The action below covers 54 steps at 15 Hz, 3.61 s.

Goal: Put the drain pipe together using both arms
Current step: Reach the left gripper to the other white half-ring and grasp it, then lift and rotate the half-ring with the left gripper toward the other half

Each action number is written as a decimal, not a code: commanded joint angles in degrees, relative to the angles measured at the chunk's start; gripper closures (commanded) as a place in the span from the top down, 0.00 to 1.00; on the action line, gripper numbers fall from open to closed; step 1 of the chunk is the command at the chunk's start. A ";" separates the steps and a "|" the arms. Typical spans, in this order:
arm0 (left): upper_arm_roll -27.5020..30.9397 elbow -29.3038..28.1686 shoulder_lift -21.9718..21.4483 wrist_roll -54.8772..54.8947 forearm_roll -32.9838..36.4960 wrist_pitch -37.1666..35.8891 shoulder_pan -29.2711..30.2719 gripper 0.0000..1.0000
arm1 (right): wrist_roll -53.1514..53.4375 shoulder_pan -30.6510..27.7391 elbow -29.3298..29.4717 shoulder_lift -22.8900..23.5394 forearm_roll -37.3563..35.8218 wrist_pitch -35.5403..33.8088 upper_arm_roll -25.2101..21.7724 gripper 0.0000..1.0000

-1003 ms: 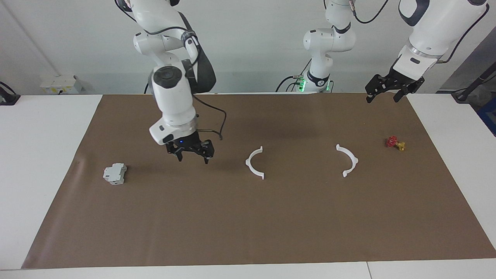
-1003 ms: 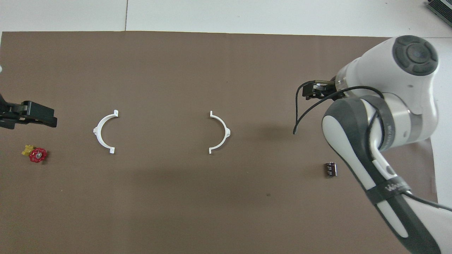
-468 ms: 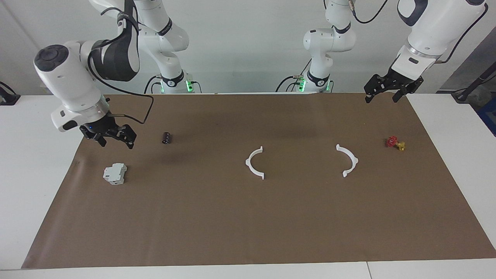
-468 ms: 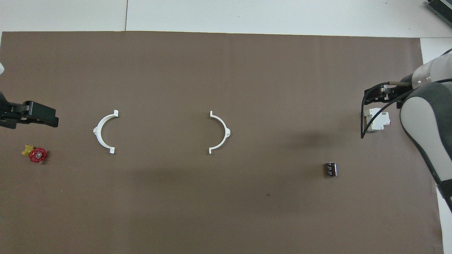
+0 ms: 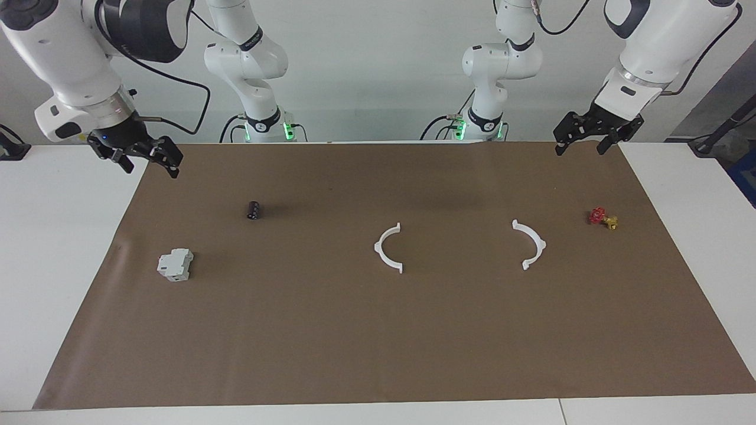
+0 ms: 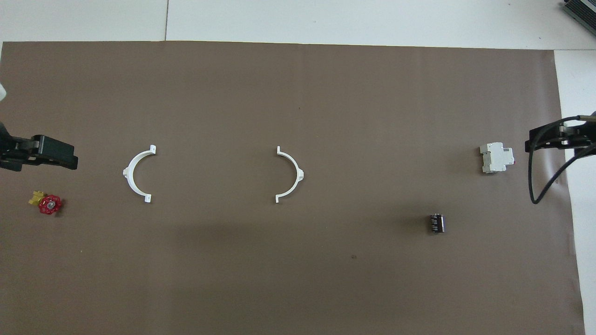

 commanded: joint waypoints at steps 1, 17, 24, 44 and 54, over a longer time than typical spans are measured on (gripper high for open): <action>-0.15 -9.46 -4.73 -0.33 -0.67 8.26 -0.51 1.00 | 0.13 0.36 0.66 -0.20 -1.20 -1.07 0.61 1.00; 0.11 -33.57 2.89 1.69 -0.67 51.28 3.88 1.00 | 0.48 0.27 2.69 0.15 1.70 -3.00 2.98 1.00; 0.03 -35.16 10.45 1.34 -0.67 61.31 3.35 1.00 | 0.13 0.09 3.21 -0.02 1.70 -6.26 2.98 1.00; 0.03 -30.69 13.80 0.46 -0.67 55.19 0.72 0.00 | 0.22 0.09 2.60 -0.37 1.70 -5.55 2.98 1.00; -0.15 -20.75 13.01 -4.47 -0.67 42.08 -9.57 0.00 | 0.22 0.09 2.60 -0.37 1.70 -5.55 2.89 1.00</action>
